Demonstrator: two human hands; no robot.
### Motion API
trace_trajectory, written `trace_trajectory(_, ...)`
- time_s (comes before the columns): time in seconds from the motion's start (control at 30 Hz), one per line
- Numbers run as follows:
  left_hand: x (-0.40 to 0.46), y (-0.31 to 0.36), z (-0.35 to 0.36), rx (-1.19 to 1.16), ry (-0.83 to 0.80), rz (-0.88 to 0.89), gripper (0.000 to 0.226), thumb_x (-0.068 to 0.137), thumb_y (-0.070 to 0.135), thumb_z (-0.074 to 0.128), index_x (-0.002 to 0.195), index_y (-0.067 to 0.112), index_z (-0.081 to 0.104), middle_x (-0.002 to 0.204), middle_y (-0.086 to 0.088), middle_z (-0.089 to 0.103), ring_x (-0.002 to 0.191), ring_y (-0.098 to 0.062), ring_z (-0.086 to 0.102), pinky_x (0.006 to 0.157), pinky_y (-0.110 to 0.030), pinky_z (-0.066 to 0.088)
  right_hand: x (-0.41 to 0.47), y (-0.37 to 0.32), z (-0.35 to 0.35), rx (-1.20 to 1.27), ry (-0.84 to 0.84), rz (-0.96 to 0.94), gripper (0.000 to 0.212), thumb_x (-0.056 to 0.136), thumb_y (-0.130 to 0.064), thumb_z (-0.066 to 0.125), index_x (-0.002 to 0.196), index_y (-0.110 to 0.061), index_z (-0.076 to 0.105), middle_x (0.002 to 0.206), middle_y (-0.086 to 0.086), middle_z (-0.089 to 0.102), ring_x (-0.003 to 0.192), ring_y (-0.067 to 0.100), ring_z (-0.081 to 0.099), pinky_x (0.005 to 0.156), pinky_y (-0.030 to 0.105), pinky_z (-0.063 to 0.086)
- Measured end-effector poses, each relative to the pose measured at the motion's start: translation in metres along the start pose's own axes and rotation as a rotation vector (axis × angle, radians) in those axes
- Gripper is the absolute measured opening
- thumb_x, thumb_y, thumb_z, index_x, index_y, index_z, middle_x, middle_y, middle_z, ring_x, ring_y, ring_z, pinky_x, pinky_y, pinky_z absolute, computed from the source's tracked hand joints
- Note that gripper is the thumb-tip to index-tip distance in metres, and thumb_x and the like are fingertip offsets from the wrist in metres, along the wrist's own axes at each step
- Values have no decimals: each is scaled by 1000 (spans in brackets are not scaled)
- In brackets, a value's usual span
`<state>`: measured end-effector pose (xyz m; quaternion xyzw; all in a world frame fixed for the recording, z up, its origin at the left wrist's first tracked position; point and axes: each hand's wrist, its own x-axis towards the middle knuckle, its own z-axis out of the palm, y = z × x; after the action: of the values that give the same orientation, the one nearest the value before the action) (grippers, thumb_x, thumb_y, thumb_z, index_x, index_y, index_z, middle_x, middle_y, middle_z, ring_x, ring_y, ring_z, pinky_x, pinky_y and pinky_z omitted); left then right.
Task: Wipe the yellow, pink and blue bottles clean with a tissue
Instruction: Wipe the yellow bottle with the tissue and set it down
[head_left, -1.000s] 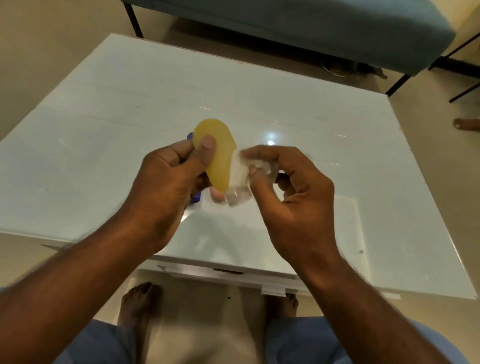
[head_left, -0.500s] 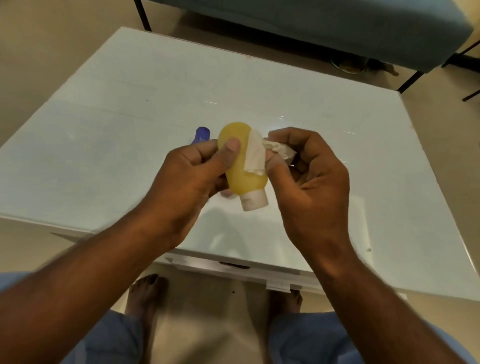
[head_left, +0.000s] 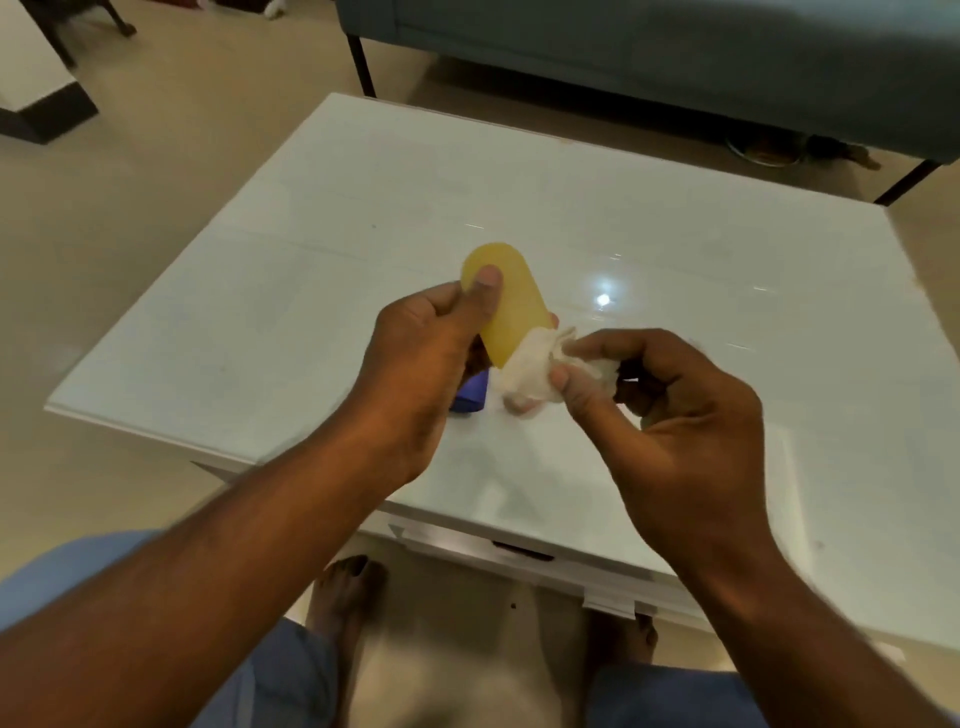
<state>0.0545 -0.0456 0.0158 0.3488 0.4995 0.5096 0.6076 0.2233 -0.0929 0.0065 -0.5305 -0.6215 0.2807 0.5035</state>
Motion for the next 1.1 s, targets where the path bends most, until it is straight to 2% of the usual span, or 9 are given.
trace_trajectory(0.13,-4,-10,3,79,-77,5,36,95,37,59,112,7,72,94,-7,78,76,-13,73,66,-23,55,10,4,-5,39,50,35,13,92,-16,78,105,-15,78,99,-5,78,94,18,75,79,25,60)
trace_trajectory(0.27,1,-2,0,-5,2,-53,24,96,36,57,103,18,70,91,0,80,84,-15,77,81,-36,61,2,4,-2,-11,-61,-1,11,90,-12,78,100,-16,79,96,-9,76,91,18,72,74,28,60)
trace_trajectory(0.37,-5,-5,4,103,-124,-63,25,91,38,61,96,17,74,99,-5,79,90,-18,76,88,-43,60,6,7,-5,10,12,19,10,94,-17,75,104,-16,78,99,-7,77,95,18,73,78,25,59)
trace_trajectory(0.47,-10,-11,8,88,-231,-60,29,85,35,62,103,17,75,110,-6,77,98,-21,75,85,-35,61,13,6,-10,59,72,39,11,97,-18,73,107,-15,77,102,-3,77,97,18,73,81,26,61)
trace_trajectory(0.6,-2,-4,7,-30,-69,-92,29,96,34,58,111,12,70,97,-4,79,83,-16,76,73,-30,61,5,7,-8,72,-38,55,11,93,-13,76,104,-13,79,100,-3,78,96,18,74,79,28,61)
trace_trajectory(0.7,-1,-2,4,-14,-84,-96,28,95,34,57,107,12,70,93,-2,80,85,-17,76,84,-36,60,3,7,-6,90,-40,61,10,93,-13,76,103,-14,79,100,-4,78,97,19,74,79,27,61)
trace_trajectory(0.83,-11,-8,10,36,-211,-60,27,84,33,62,99,15,75,103,-3,79,96,-21,75,78,-29,61,11,5,-10,140,60,84,10,96,-15,73,105,-15,78,99,-6,78,96,14,75,79,22,60)
trace_trajectory(1.0,-2,-5,4,59,-68,-98,32,93,40,60,108,14,72,100,-4,79,95,-25,74,97,-47,53,4,6,-6,90,-62,106,12,93,-15,76,104,-16,80,99,-7,78,99,16,74,80,27,62)
trace_trajectory(1.1,-7,-9,4,191,-201,-38,33,88,40,60,108,17,74,103,-3,78,100,-24,74,95,-45,57,8,8,-8,92,21,104,11,95,-15,74,105,-16,79,101,-6,78,99,15,74,82,25,62)
